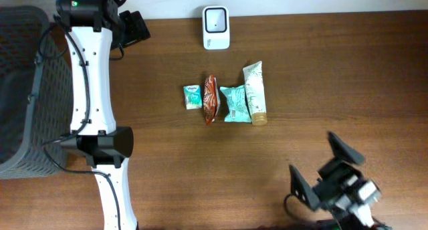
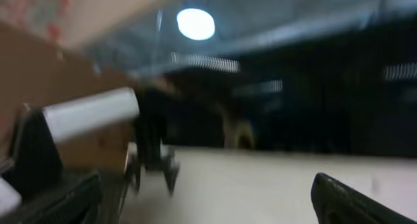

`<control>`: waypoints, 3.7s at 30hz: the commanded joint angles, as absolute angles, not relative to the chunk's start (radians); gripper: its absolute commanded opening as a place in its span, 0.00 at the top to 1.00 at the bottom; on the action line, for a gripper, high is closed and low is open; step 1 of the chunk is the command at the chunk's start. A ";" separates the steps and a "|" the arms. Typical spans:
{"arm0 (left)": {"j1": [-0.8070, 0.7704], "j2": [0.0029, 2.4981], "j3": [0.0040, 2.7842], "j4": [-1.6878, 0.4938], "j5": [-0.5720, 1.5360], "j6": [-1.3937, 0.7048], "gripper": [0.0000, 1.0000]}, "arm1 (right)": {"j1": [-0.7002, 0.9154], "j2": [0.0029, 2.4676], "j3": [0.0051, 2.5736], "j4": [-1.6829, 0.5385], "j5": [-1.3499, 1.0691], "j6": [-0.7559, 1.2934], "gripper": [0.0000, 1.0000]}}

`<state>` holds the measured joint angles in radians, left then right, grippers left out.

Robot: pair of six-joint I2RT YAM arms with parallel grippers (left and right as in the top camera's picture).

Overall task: Scan the item barcode
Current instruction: 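Swing the right gripper in over the white Pantene tube, then lower the right gripper and grasp the Pantene tube, then lift the tube and carry it up to the scanner with the right gripper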

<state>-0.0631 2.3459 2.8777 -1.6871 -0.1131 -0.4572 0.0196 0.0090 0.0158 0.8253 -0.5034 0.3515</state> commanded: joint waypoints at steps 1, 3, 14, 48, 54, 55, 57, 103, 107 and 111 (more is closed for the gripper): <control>-0.062 2.341 2.881 -1.688 -0.125 -0.455 0.01 | 0.019 0.009 0.088 0.849 -0.349 0.378 0.01; -0.062 2.341 2.881 -1.688 -0.125 -0.455 0.01 | 0.020 0.036 0.168 0.827 -0.320 0.336 0.01; -0.062 2.341 2.881 -1.688 -0.125 -0.455 0.01 | 0.020 0.829 1.030 -0.183 -0.570 -0.130 0.01; -0.062 2.341 2.881 -1.688 -0.125 -0.455 0.01 | 0.482 2.099 1.693 -0.979 0.458 0.402 0.09; -0.062 2.341 2.881 -1.688 -0.125 -0.455 0.01 | 0.490 2.134 1.692 -0.976 0.483 0.402 0.25; -0.062 2.341 2.881 -1.688 -0.125 -0.455 0.01 | 0.491 2.135 1.689 -0.976 0.483 0.402 0.30; -0.062 2.341 2.881 -1.688 -0.125 -0.455 0.01 | 0.492 2.135 1.685 -0.971 0.483 0.402 0.30; -0.062 2.341 2.881 -1.688 -0.125 -0.455 0.01 | 0.423 2.135 1.493 -0.729 0.371 0.427 0.89; -0.062 2.341 2.881 -1.688 -0.125 -0.455 0.01 | 0.397 2.126 1.522 -0.761 0.252 0.427 0.91; -0.062 2.341 2.881 -1.688 -0.125 -0.455 0.01 | 0.306 2.106 1.566 -0.822 0.033 0.421 0.96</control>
<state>-0.0631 2.3463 2.8777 -1.6871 -0.1131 -0.4572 0.3740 2.1162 1.5490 -0.7876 0.3218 0.4149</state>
